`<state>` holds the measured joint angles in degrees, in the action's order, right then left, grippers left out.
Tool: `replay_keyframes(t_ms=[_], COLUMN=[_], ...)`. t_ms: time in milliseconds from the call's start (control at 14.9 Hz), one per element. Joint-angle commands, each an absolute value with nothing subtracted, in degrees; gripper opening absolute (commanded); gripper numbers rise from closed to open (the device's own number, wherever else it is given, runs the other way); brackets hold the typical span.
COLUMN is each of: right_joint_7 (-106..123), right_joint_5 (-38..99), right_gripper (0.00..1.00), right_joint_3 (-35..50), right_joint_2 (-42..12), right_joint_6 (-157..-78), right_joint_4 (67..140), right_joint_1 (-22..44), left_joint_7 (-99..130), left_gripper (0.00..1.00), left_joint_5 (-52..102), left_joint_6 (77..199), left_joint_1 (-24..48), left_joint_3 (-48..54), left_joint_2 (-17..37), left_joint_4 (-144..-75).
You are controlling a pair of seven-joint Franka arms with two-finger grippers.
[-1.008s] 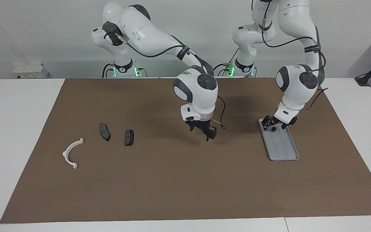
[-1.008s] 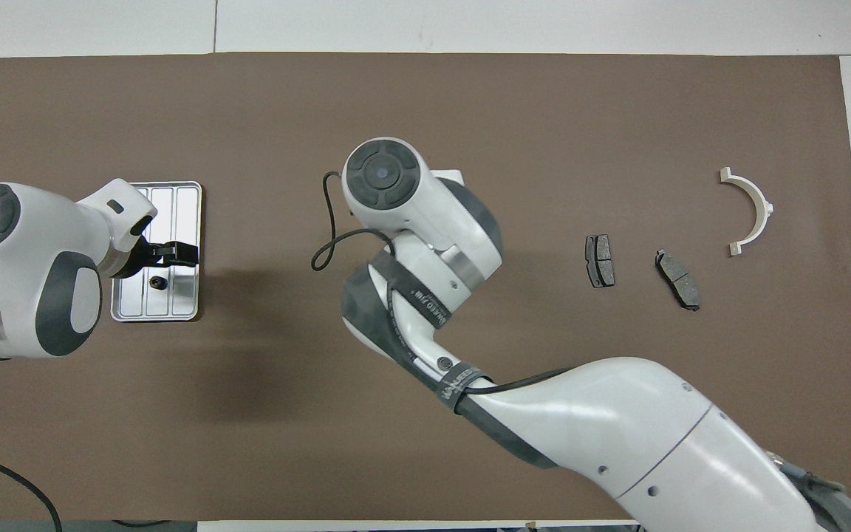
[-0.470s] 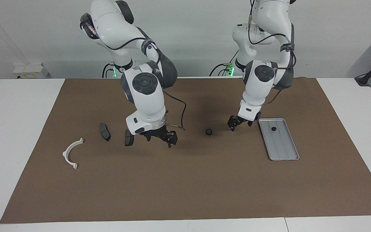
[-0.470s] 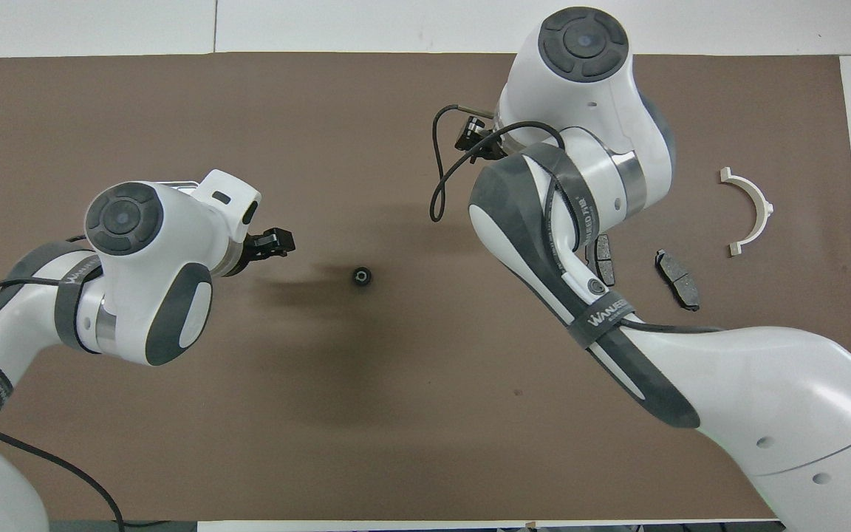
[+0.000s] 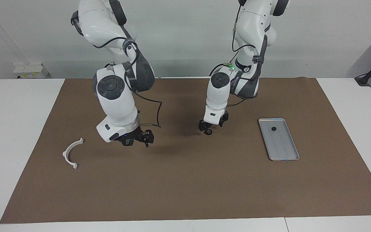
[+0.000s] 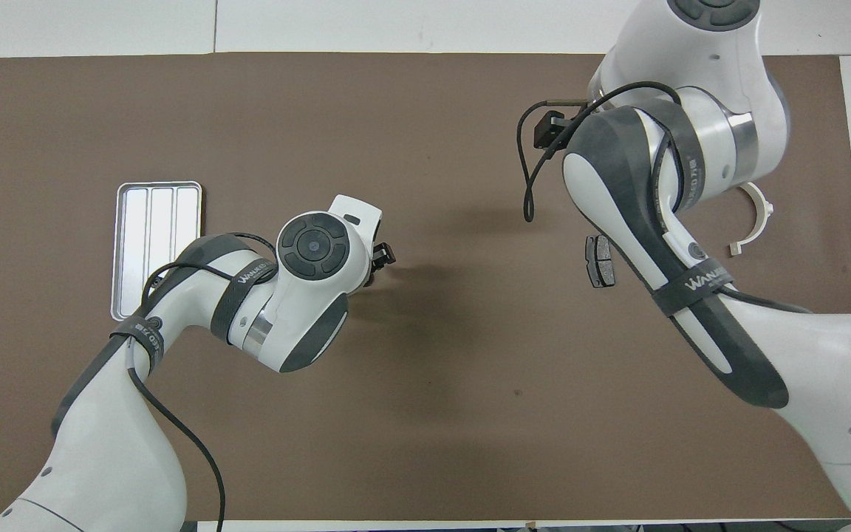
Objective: Pick bearing gear from pile to tray
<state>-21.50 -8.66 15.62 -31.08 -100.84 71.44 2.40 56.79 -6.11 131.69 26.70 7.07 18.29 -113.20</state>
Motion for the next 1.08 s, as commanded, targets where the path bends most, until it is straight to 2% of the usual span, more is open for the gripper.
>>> replay_keyframes(t_ms=[0,269,336,538,739,1008], right_joint_7=[-13.47,-3.46,-0.73,2.55,2.55,2.46], right_joint_5=[-7.12,-3.52,-3.52,-3.52,-3.52,-0.45], right_gripper=[1.0,1.0,1.0,1.0,1.0,1.0], right_joint_3=[13.2,8.27,7.65,5.72,5.54,3.0], right_joint_2=[-22.17,-12.59,-9.7,-3.45,2.0,5.71], right_joint_6=[-104.4,-104.07,-103.89,-101.18,-96.61,-93.08], right_joint_4=[82.06,90.15,92.26,95.53,96.94,96.33], right_joint_1=[1.14,0.36,-0.08,-0.17,-0.61,-0.44], left_joint_7=[58.18,60.12,60.73,61.08,61.17,61.17], left_gripper=[1.0,0.99,0.93,0.87,0.73,0.71], left_joint_5=[-7.65,-7.65,-7.73,-7.65,-7.65,-7.65], left_joint_6=[133.76,134.74,135.08,135.53,135.53,135.53], left_joint_1=[27.51,27.6,27.6,28.3,28.3,28.21], left_joint_3=[6.06,6.15,6.15,6.07,6.15,6.07], left_joint_2=[19.95,20.48,20.57,20.57,20.57,20.65], left_joint_4=[-112.24,-112.5,-112.59,-112.94,-112.94,-112.94])
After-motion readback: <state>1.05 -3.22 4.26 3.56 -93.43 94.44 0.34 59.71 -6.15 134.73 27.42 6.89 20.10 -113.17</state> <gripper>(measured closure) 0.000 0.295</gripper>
